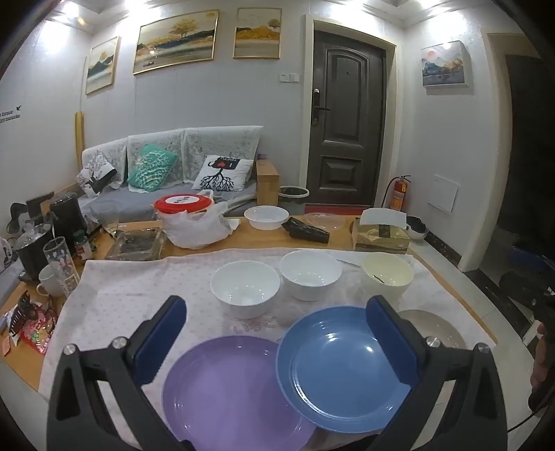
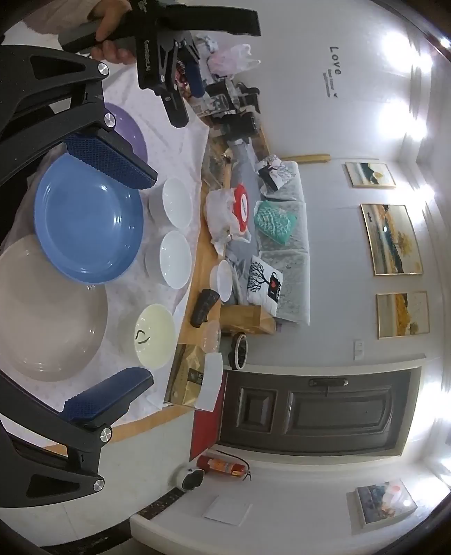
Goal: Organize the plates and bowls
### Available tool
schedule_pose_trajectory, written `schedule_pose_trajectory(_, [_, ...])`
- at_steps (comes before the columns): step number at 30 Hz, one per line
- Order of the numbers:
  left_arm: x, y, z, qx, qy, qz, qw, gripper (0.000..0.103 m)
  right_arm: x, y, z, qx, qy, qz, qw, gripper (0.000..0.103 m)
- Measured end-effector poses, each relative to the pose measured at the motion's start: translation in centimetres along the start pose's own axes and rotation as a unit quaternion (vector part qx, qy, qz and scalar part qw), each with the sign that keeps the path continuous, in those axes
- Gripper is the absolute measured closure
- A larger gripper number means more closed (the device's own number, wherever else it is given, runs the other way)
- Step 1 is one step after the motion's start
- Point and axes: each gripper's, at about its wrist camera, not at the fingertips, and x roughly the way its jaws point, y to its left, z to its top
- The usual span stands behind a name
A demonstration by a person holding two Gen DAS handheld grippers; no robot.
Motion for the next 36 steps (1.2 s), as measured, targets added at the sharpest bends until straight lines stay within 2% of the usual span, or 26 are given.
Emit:
schedule_pose_trajectory(18, [-0.3,-0.5,0.1,0.003,0.001,-0.007,1.0000,0.000,0.9,0.7,0.0,-0.011,-0.006,-0.002,1.000,0.001])
schedule_pose_trajectory(36, [-0.4,-0.8,0.3,0.005,-0.004,-0.009,0.9999,0.000,0.2,0.5,0.2,-0.004,-0.008,-0.005,1.000,0.001])
